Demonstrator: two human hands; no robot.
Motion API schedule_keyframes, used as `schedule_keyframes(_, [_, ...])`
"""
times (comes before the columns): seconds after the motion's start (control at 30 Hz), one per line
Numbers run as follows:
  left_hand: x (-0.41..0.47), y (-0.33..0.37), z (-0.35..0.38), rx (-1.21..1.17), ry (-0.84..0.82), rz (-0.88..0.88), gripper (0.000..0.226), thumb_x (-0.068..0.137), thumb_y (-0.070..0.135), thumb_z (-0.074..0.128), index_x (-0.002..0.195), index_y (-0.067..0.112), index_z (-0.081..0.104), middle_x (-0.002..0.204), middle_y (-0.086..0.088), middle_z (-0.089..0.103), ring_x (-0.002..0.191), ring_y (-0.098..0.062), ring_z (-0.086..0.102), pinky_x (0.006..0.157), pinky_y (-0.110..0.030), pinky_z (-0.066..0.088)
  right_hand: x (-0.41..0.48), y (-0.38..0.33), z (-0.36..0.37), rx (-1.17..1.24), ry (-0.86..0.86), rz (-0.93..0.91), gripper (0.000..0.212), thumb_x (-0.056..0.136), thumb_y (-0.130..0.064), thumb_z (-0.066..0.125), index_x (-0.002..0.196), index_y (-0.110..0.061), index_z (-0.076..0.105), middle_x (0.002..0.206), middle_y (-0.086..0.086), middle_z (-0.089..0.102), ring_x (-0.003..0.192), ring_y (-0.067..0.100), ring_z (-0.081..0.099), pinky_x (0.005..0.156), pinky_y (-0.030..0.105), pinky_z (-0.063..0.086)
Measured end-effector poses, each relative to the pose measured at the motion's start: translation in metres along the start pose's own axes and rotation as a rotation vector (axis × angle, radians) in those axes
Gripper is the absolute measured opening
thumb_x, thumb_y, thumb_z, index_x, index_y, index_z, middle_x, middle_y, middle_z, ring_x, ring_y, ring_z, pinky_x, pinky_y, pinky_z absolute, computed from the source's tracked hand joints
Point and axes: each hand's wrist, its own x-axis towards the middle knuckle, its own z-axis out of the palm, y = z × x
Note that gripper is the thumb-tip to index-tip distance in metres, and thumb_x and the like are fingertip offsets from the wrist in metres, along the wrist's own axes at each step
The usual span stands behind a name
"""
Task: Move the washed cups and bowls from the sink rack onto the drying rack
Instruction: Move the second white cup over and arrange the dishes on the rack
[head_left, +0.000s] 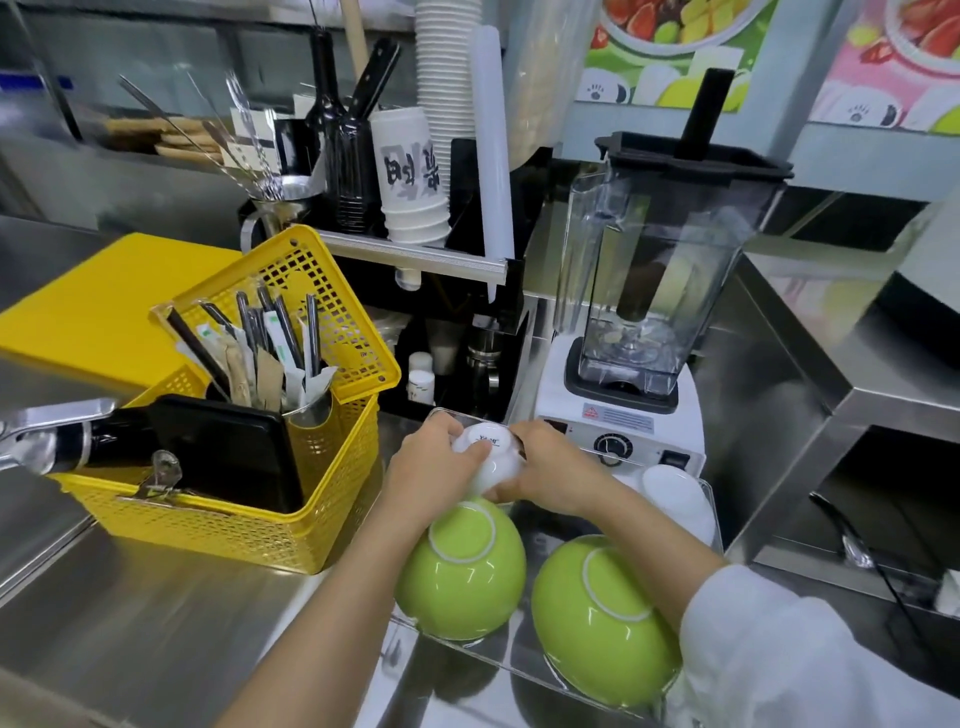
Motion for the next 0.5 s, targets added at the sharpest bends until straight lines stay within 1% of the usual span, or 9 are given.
schedule_keyframes(0.03, [0.000, 0.001, 0.000, 0.017, -0.001, 0.008, 0.032, 0.083, 0.040, 0.057, 0.105, 0.017, 0.055, 0.111, -0.007, 0.064, 0.100, -0.028, 0.059, 0.083, -0.037, 0.047, -0.003, -0.002, -0.001, 0.007, -0.001, -0.008, 0.064, 0.059, -0.035, 0.081, 0.111, -0.011, 0.053, 0.115, 0.016, 0.057, 0.098, 0.029, 0.058, 0.082, 0.037, 0.049])
schedule_keyframes(0.1, [-0.003, 0.005, 0.000, 0.079, 0.025, 0.048, 0.033, 0.085, 0.039, 0.056, 0.109, 0.015, 0.055, 0.115, -0.008, 0.061, 0.104, -0.027, 0.056, 0.083, -0.036, 0.043, -0.014, -0.004, -0.008, 0.041, 0.030, -0.044, 0.074, 0.068, -0.034, 0.078, 0.129, -0.011, 0.043, 0.131, 0.010, 0.049, 0.114, 0.025, 0.051, 0.092, 0.034, 0.043])
schedule_keyframes(0.13, [-0.004, 0.007, 0.000, 0.108, 0.058, 0.081, 0.035, 0.086, 0.038, 0.055, 0.111, 0.014, 0.055, 0.117, -0.008, 0.059, 0.107, -0.027, 0.054, 0.084, -0.035, 0.042, -0.020, -0.005, -0.013, 0.046, 0.071, -0.059, 0.076, 0.073, -0.033, 0.075, 0.135, -0.012, 0.037, 0.136, 0.006, 0.045, 0.120, 0.023, 0.047, 0.096, 0.032, 0.039])
schedule_keyframes(0.17, [-0.006, 0.011, 0.000, 0.125, 0.096, 0.116, 0.035, 0.086, 0.037, 0.055, 0.112, 0.014, 0.055, 0.119, -0.008, 0.057, 0.110, -0.027, 0.053, 0.085, -0.035, 0.041, -0.027, -0.005, -0.019, 0.046, 0.119, -0.078, 0.073, 0.076, -0.033, 0.072, 0.137, -0.014, 0.036, 0.137, 0.005, 0.045, 0.122, 0.021, 0.046, 0.097, 0.031, 0.037])
schedule_keyframes(0.23, [-0.011, 0.022, 0.000, 0.117, 0.135, 0.185, 0.038, 0.087, 0.037, 0.055, 0.117, 0.014, 0.054, 0.123, -0.007, 0.056, 0.115, -0.025, 0.051, 0.088, -0.036, 0.041, -0.042, -0.003, -0.034, 0.051, 0.189, -0.114, 0.056, 0.080, -0.028, 0.069, 0.129, -0.014, 0.047, 0.127, 0.005, 0.054, 0.114, 0.019, 0.051, 0.095, 0.030, 0.040])
schedule_keyframes(0.27, [-0.014, 0.029, 0.001, 0.105, 0.126, 0.221, 0.039, 0.087, 0.037, 0.055, 0.119, 0.015, 0.053, 0.125, -0.005, 0.056, 0.117, -0.024, 0.051, 0.090, -0.036, 0.041, -0.049, 0.000, -0.042, 0.059, 0.215, -0.120, 0.047, 0.081, -0.025, 0.068, 0.124, -0.013, 0.052, 0.121, 0.005, 0.058, 0.110, 0.019, 0.054, 0.094, 0.031, 0.042])
schedule_keyframes(0.33, [-0.020, 0.043, 0.005, 0.083, 0.061, 0.282, 0.040, 0.087, 0.038, 0.054, 0.121, 0.016, 0.052, 0.128, -0.003, 0.057, 0.119, -0.022, 0.051, 0.095, -0.037, 0.043, -0.062, 0.013, -0.059, 0.081, 0.259, -0.104, 0.038, 0.082, -0.019, 0.067, 0.118, -0.014, 0.057, 0.112, 0.004, 0.062, 0.102, 0.016, 0.058, 0.094, 0.032, 0.045])
schedule_keyframes(0.43, [-0.028, 0.064, 0.017, 0.075, -0.070, 0.354, 0.041, 0.086, 0.037, 0.057, 0.121, 0.017, 0.052, 0.128, 0.001, 0.056, 0.119, -0.018, 0.051, 0.098, -0.034, 0.042, -0.081, 0.039, -0.081, 0.117, 0.325, -0.052, 0.038, 0.077, -0.020, 0.072, 0.113, -0.017, 0.060, 0.103, -0.002, 0.062, 0.094, 0.014, 0.059, 0.089, 0.030, 0.047])
schedule_keyframes(0.5, [-0.030, 0.073, 0.027, 0.056, -0.140, 0.385, 0.042, 0.084, 0.037, 0.061, 0.120, 0.017, 0.053, 0.126, 0.000, 0.056, 0.117, -0.018, 0.052, 0.095, -0.031, 0.041, -0.092, 0.057, -0.090, 0.121, 0.326, 0.005, 0.044, 0.074, -0.024, 0.075, 0.114, -0.018, 0.059, 0.105, -0.001, 0.062, 0.095, 0.015, 0.058, 0.087, 0.029, 0.046])
